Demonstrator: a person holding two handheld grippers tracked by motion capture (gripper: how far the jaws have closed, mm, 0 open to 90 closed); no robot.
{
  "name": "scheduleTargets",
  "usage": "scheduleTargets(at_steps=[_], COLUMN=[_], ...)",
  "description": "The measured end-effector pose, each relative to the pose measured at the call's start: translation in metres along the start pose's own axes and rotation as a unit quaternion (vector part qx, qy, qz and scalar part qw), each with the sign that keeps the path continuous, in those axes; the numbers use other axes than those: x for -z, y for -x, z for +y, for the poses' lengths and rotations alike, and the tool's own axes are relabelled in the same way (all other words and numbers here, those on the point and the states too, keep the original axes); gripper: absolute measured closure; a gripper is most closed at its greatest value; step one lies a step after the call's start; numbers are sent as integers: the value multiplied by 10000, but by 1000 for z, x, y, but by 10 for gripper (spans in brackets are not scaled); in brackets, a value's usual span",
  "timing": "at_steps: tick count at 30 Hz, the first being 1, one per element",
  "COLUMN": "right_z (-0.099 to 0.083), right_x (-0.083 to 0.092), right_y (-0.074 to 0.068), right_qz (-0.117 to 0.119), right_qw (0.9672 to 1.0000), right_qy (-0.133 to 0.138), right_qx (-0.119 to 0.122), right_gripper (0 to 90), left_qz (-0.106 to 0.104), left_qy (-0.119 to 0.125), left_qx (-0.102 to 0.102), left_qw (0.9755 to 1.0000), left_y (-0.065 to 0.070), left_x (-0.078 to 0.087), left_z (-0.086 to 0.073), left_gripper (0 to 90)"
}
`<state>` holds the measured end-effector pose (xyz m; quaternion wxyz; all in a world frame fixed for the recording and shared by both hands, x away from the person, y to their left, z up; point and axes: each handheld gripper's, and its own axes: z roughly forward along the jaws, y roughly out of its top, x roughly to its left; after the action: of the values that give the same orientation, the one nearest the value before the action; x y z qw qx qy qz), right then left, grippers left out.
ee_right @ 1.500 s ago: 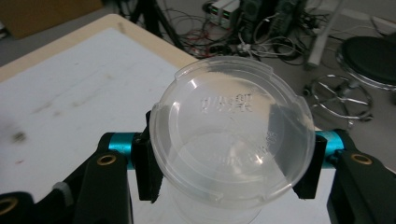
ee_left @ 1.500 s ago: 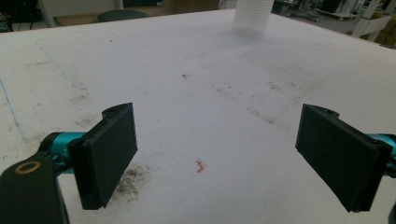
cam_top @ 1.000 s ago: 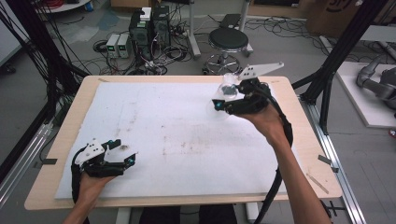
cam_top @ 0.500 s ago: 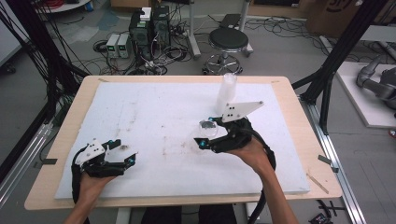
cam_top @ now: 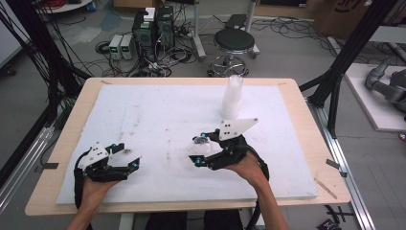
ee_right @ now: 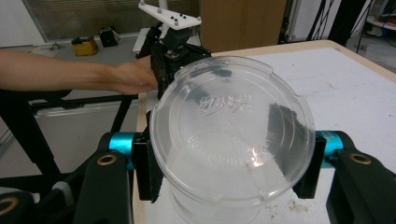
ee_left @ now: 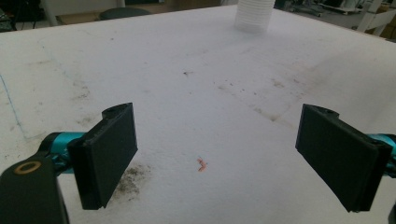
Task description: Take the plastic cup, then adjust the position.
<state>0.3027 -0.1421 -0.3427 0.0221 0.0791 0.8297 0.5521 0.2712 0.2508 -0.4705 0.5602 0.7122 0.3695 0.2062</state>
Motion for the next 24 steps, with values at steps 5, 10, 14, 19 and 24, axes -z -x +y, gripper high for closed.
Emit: scheduleTargets(at_steps=[5,10,14,19,24], right_z=[-3,-5,-7,-8,-7], right_x=[1,5,8,8,7], right_y=[3,6,9,12,14], right_qz=[-20,-46,-49,-40,30], right_qw=[10000,9999,9998,9997,9998], right_qy=[-7,46,75,111,113], right_qx=[-75,-112,-165,-204,-165], right_gripper=[413,415,415,417,417], left_qz=[34,16,-23,-74,-348], left_qy=[66,15,48,25,153], left_qx=[-43,-117,-49,-127,-434], left_qw=[10000,9999,10000,9999,9983], left_y=[1,2,1,0,2], left_x=[1,0,1,0,3], left_z=[0,0,0,1,15], left_gripper=[125,125,125,123,123])
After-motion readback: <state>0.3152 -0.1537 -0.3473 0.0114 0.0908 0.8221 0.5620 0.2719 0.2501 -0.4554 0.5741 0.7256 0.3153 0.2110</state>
